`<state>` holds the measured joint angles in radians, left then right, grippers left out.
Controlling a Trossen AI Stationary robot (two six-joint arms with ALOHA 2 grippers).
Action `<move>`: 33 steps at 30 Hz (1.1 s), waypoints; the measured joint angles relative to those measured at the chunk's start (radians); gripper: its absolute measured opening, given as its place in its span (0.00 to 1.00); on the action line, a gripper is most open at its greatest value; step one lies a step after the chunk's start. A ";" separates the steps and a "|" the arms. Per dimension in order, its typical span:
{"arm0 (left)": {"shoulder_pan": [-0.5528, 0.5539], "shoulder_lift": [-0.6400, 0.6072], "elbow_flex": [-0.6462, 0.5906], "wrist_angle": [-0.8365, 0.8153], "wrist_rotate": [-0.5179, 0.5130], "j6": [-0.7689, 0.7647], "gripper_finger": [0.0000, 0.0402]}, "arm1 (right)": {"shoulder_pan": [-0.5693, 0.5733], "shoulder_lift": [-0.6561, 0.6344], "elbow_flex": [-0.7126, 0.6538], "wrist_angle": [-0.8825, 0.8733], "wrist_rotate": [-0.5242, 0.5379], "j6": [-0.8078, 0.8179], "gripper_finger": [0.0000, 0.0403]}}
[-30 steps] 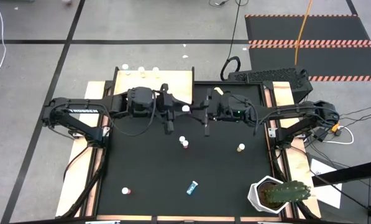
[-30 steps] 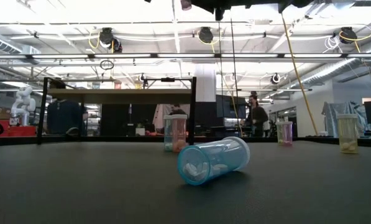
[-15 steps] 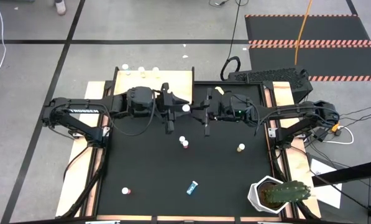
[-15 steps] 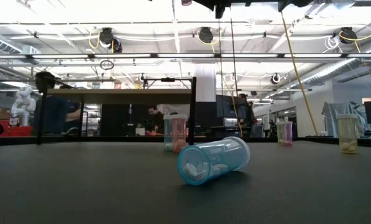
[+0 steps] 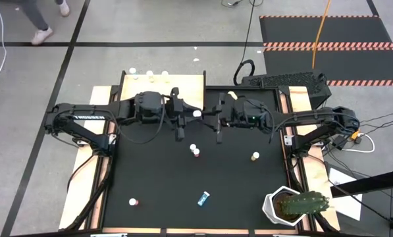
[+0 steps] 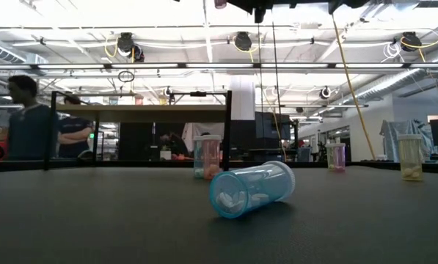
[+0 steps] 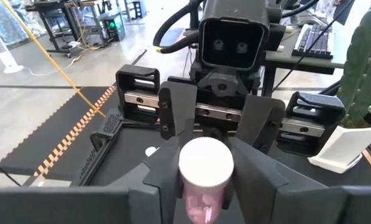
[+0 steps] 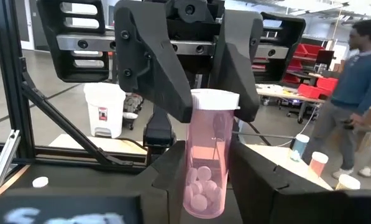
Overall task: Pick and place medicine bottles onto shelf by color
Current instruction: Put the top pink pill bottle on the shelf
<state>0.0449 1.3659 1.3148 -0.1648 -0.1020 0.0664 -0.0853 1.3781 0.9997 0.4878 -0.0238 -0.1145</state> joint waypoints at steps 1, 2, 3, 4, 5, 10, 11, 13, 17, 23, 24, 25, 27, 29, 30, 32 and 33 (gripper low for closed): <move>0.003 0.000 0.000 -0.001 0.000 0.000 0.34 | -0.005 0.000 0.000 -0.008 0.000 0.008 0.30; 0.007 0.000 0.000 0.003 -0.001 0.000 0.34 | -0.010 0.000 0.000 -0.025 0.001 0.018 0.32; 0.013 0.000 0.000 0.005 -0.001 -0.001 0.34 | -0.015 0.001 0.000 -0.032 0.004 0.028 0.35; 0.019 0.000 0.000 0.007 -0.002 -0.003 0.34 | -0.020 0.001 0.000 -0.045 0.015 0.039 0.37; 0.026 0.000 0.000 0.007 -0.002 -0.007 0.34 | -0.025 0.001 0.000 -0.058 0.031 0.049 0.40; 0.085 -0.009 0.000 0.002 -0.004 -0.016 0.29 | -0.037 0.001 0.000 -0.099 0.082 0.080 0.52; 0.100 -0.010 0.000 0.003 -0.004 -0.016 0.28 | -0.039 0.001 0.000 -0.101 0.083 0.087 0.54; 0.135 -0.011 0.000 -0.005 -0.004 -0.017 0.28 | -0.040 0.000 0.000 -0.115 0.106 0.105 0.58; 0.216 -0.016 0.000 -0.028 -0.005 0.008 0.32 | -0.040 0.000 0.000 -0.169 0.169 0.111 0.63; 0.374 -0.008 0.000 -0.061 -0.005 0.058 0.31 | -0.040 0.000 0.000 -0.225 0.208 0.133 0.64; 0.401 -0.004 0.000 -0.065 -0.005 0.065 0.30 | -0.040 0.000 0.000 -0.230 0.211 0.133 0.64; 0.428 0.003 0.000 -0.067 -0.004 0.073 0.30 | -0.041 0.000 0.000 -0.236 0.216 0.133 0.64; 0.482 0.023 0.000 -0.066 0.015 0.089 0.30 | -0.045 0.000 0.000 -0.238 0.234 0.133 0.64; 0.529 0.051 0.000 -0.064 0.054 0.113 0.31 | -0.058 0.000 0.000 -0.232 0.237 0.133 0.64; 0.549 0.068 0.000 -0.064 0.082 0.133 0.32 | -0.064 0.000 0.000 -0.231 0.238 0.133 0.64; 0.581 0.106 0.000 -0.064 0.141 0.173 0.32 | -0.080 0.000 0.000 -0.231 0.238 0.137 0.64; 0.595 0.126 0.000 -0.064 0.170 0.196 0.33 | -0.087 0.000 0.000 -0.231 0.238 0.144 0.64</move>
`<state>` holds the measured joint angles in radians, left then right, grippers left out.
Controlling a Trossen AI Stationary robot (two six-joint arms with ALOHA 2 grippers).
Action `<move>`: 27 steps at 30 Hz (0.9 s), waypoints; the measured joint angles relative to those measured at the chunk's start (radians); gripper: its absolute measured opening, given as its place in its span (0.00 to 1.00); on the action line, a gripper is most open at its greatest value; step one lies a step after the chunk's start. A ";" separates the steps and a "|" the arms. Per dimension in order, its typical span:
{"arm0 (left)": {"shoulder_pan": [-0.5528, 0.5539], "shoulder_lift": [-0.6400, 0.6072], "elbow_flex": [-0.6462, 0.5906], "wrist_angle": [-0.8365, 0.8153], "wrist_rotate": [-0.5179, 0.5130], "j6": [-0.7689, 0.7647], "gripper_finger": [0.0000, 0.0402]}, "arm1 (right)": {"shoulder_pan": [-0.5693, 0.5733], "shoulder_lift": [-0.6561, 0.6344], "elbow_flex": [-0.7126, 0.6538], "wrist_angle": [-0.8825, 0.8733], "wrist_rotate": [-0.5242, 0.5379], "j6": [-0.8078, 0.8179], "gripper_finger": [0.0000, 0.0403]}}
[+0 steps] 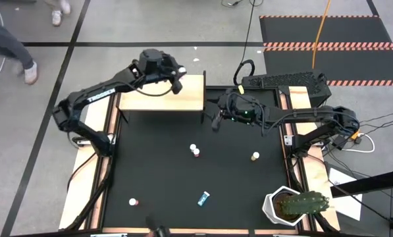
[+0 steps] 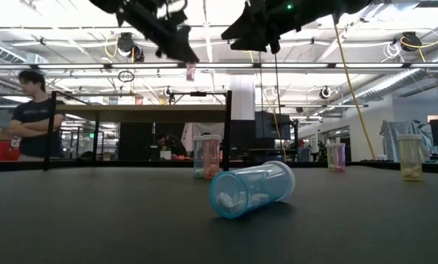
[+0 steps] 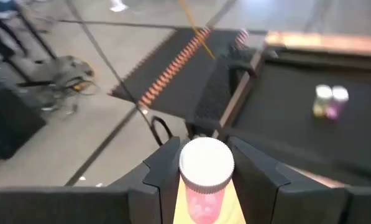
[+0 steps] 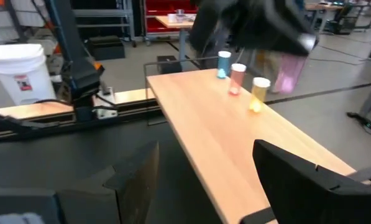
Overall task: Pick and place medicine bottles onto shelf by color
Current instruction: Put the top pink pill bottle on the shelf
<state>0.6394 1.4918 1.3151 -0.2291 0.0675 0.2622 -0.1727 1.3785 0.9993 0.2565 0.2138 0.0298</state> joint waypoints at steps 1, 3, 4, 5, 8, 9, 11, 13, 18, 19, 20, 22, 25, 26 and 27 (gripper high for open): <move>0.011 0.020 0.000 0.000 0.024 0.024 0.33 | -0.008 0.000 0.000 0.000 0.000 0.010 0.64; 0.027 0.055 0.000 0.009 0.070 0.073 0.32 | -0.020 0.000 0.000 0.000 0.000 0.027 0.64; 0.036 0.072 0.000 0.016 0.090 0.094 0.31 | -0.025 0.000 0.000 0.000 0.000 0.034 0.64; 0.043 0.085 0.000 0.024 0.107 0.112 0.31 | -0.029 0.000 0.000 0.000 0.000 0.037 0.64; 0.067 0.117 0.000 0.054 0.151 0.152 0.30 | -0.033 0.000 0.000 0.000 0.000 0.038 0.64; 0.076 0.124 0.000 0.062 0.162 0.157 0.30 | -0.035 0.000 0.000 0.000 0.000 0.038 0.64; 0.096 0.136 0.000 0.077 0.187 0.164 0.31 | -0.036 0.000 0.000 -0.001 0.000 0.038 0.64; 0.115 0.147 0.000 0.087 0.218 0.166 0.31 | -0.037 0.000 0.000 0.000 0.009 0.038 0.64; 0.158 0.177 0.001 0.073 0.306 0.182 0.31 | -0.044 0.000 0.000 -0.001 0.028 0.038 0.64; 0.165 0.185 0.001 0.067 0.327 0.182 0.31 | -0.045 0.000 0.000 -0.001 0.029 0.038 0.64; 0.169 0.192 0.001 0.066 0.341 0.189 0.30 | -0.048 0.000 0.000 -0.001 0.029 0.038 0.64; 0.174 0.200 0.001 0.067 0.362 0.219 0.30 | -0.051 0.000 0.000 -0.001 0.029 0.038 0.64; 0.179 0.200 0.001 0.068 0.364 0.277 0.31 | -0.056 0.000 0.000 -0.001 0.029 0.038 0.64; 0.179 0.200 0.001 0.068 0.364 0.290 0.31 | -0.057 0.000 0.000 -0.001 0.028 0.038 0.64; 0.179 0.200 0.001 0.068 0.365 0.300 0.32 | -0.058 0.000 0.000 -0.001 0.029 0.038 0.64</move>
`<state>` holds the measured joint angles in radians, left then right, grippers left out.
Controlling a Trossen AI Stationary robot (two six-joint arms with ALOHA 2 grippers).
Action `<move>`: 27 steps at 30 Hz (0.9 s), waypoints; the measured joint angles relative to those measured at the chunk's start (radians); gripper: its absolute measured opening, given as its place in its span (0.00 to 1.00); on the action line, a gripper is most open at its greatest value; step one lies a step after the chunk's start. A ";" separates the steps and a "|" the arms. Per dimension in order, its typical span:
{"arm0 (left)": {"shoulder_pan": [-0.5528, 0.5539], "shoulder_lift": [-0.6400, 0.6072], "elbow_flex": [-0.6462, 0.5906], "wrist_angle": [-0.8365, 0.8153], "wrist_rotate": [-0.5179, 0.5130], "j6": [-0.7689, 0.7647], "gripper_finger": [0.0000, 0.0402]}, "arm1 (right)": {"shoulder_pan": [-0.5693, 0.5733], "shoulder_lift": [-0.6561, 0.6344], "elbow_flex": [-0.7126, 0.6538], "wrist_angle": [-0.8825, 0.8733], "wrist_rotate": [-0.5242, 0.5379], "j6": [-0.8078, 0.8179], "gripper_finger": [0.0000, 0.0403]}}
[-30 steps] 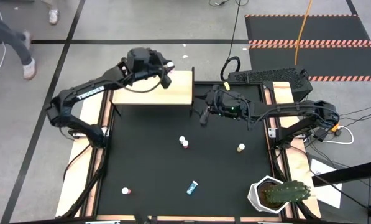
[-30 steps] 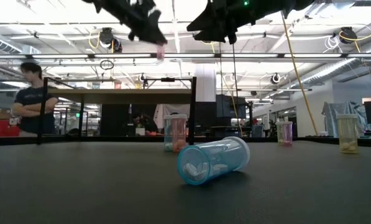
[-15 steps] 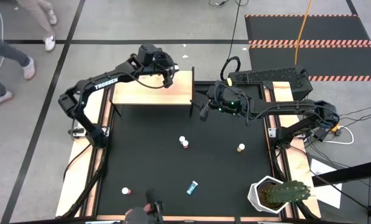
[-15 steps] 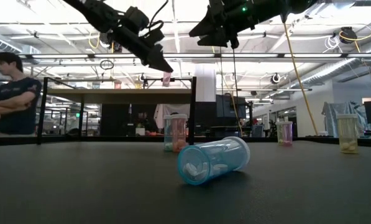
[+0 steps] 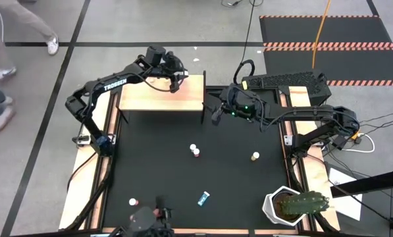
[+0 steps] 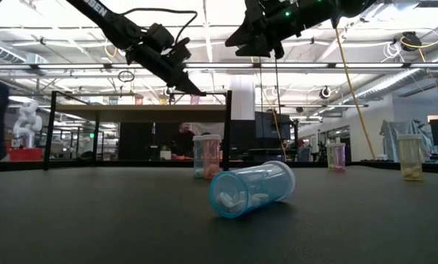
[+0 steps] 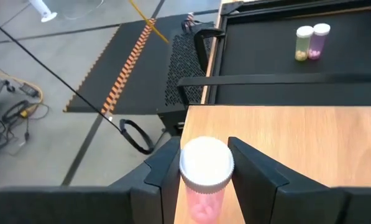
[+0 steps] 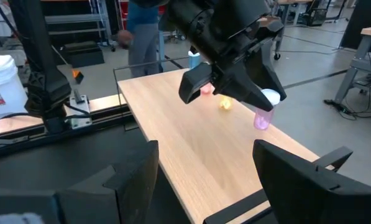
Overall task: Pick and place medicine bottles onto shelf by color
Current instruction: Put the top pink pill bottle on the shelf
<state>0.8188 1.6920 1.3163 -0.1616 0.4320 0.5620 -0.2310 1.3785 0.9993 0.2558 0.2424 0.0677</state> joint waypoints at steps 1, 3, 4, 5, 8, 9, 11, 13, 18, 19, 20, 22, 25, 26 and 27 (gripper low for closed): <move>0.001 0.000 0.000 -0.001 0.000 0.007 0.32 | -0.003 0.000 0.000 0.000 -0.001 0.000 0.64; 0.006 0.000 0.000 -0.012 0.002 0.013 0.32 | -0.009 0.000 0.000 0.000 -0.001 0.000 0.64; 0.010 0.000 0.000 -0.023 0.002 0.013 0.32 | -0.012 0.000 0.000 0.000 -0.001 0.000 0.64; 0.014 0.000 0.000 -0.038 0.001 0.013 0.32 | -0.015 0.000 0.000 0.000 -0.002 0.000 0.64; 0.021 0.000 0.000 -0.064 0.001 0.013 0.32 | -0.024 0.000 0.000 0.000 -0.002 0.000 0.64; 0.023 0.000 0.000 -0.067 0.001 0.012 0.32 | -0.025 0.000 0.000 0.000 -0.002 0.000 0.64; 0.024 0.000 0.000 -0.068 0.001 0.012 0.32 | -0.030 0.000 0.000 0.000 -0.003 0.000 0.64; 0.025 0.000 0.000 -0.068 0.001 0.012 0.32 | -0.035 0.000 0.000 0.000 -0.005 0.000 0.64; 0.024 0.000 0.000 -0.068 0.001 -0.010 0.32 | -0.045 0.000 0.000 0.000 -0.007 0.000 0.64; 0.024 0.000 0.000 -0.068 0.001 -0.016 0.32 | -0.048 0.000 0.000 0.000 -0.007 0.000 0.64; 0.024 0.000 0.000 -0.068 0.000 -0.022 0.32 | -0.050 0.000 0.000 0.000 -0.008 0.000 0.64; 0.024 0.000 0.000 -0.067 0.000 -0.023 0.32 | -0.050 0.000 0.000 0.001 -0.008 0.000 0.64; 0.026 0.000 0.000 -0.067 -0.002 -0.024 0.32 | -0.049 0.000 0.000 0.001 -0.008 0.000 0.64; 0.026 0.000 0.000 -0.067 -0.002 -0.024 0.32 | -0.050 0.000 0.000 0.000 -0.008 0.000 0.64; 0.027 0.000 0.000 -0.066 -0.003 -0.024 0.32 | -0.049 0.000 0.000 0.001 -0.008 0.000 0.64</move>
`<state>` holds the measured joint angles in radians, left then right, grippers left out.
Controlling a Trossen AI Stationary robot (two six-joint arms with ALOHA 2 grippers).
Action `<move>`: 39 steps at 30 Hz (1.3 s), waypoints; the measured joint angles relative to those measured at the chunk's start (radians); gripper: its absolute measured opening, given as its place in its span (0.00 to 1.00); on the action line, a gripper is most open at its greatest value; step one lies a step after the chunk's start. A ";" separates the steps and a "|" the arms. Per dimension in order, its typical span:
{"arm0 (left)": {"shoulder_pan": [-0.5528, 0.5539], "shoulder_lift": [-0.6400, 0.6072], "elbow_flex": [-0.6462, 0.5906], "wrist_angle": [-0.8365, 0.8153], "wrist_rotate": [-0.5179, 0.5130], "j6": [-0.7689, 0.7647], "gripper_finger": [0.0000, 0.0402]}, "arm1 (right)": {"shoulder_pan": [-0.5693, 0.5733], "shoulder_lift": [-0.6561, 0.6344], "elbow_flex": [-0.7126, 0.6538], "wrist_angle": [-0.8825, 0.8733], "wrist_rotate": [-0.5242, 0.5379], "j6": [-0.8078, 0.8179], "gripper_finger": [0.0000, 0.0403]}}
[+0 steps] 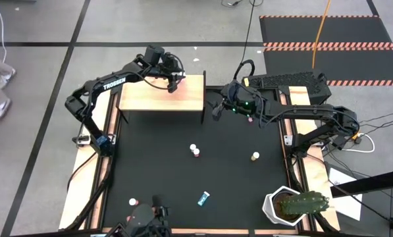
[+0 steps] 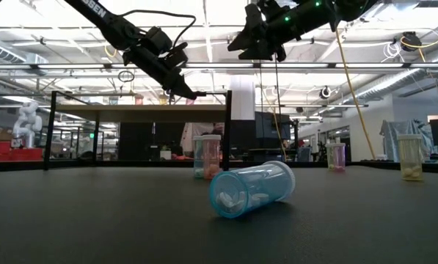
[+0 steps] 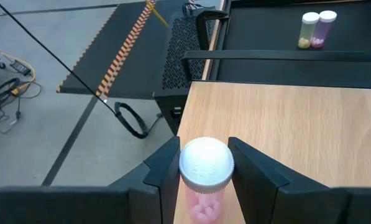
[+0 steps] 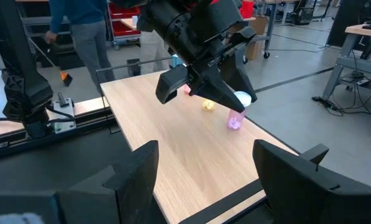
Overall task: Pick and place medicine bottles onto shelf by color
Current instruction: Put the top pink pill bottle on the shelf, then put the bottom blue pill bottle on the shelf aligned with the blue pill bottle
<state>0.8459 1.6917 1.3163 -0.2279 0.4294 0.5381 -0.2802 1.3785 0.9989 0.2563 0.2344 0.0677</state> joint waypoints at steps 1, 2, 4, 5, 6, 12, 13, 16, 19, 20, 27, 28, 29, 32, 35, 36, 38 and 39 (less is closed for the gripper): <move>0.000 0.000 0.000 0.000 0.000 0.000 0.32 | 0.000 0.000 0.000 0.000 0.000 0.000 0.64; 0.000 0.000 0.000 0.001 -0.001 0.000 0.32 | 0.000 0.000 0.000 0.000 0.000 0.000 0.64; 0.002 0.000 0.000 0.003 -0.001 -0.002 0.32 | 0.000 0.000 0.000 0.000 0.000 0.000 0.64; 0.004 0.000 0.000 0.004 -0.001 -0.008 0.32 | 0.000 0.000 0.000 0.000 0.000 0.000 0.64; 0.006 0.000 0.000 0.006 -0.001 -0.015 0.32 | 0.000 0.000 0.000 0.000 0.000 0.000 0.64; 0.019 0.000 0.000 0.010 -0.002 -0.044 0.32 | 0.000 0.000 0.000 0.000 -0.001 0.000 0.64; 0.019 0.000 0.000 0.010 0.003 -0.050 0.32 | 0.000 0.000 0.000 0.000 -0.001 0.000 0.64; 0.019 0.000 0.000 0.013 0.024 -0.054 0.32 | 0.000 0.000 0.000 0.000 -0.001 0.000 0.64; 0.019 0.000 0.000 0.018 0.044 -0.057 0.36 | 0.000 0.000 0.000 0.000 -0.002 0.000 0.64; 0.019 0.000 0.000 0.018 0.045 -0.058 0.39 | 0.000 0.000 0.000 0.000 -0.003 0.000 0.64; 0.019 0.000 0.000 0.017 0.045 -0.063 0.56 | 0.000 0.000 0.000 0.000 -0.003 0.000 0.64; 0.019 0.000 0.000 0.017 0.045 -0.062 0.57 | 0.000 0.000 0.000 0.000 -0.003 0.000 0.64; 0.018 0.000 0.000 0.018 0.045 -0.063 0.59 | 0.000 0.000 0.000 0.000 -0.003 0.000 0.64; 0.018 -0.011 -0.002 0.028 0.044 -0.065 0.62 | 0.000 0.000 0.000 0.000 -0.003 0.000 0.64; 0.018 -0.054 -0.002 0.055 0.039 -0.077 0.65 | 0.000 0.000 0.000 0.000 -0.003 0.000 0.64; 0.018 -0.072 -0.002 0.062 0.034 -0.077 0.66 | 0.000 0.000 0.000 0.000 -0.004 0.000 0.64; 0.018 -0.112 -0.002 0.061 0.009 -0.086 0.68 | 0.000 0.000 0.000 0.000 -0.009 0.005 0.64; 0.014 -0.133 -0.002 0.057 -0.016 -0.102 0.69 | 0.000 0.000 0.000 0.000 -0.025 0.016 0.64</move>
<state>0.8602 1.5588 1.3144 -0.1706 0.4130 0.4356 -0.2798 1.3781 0.9985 0.2562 0.2096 0.0837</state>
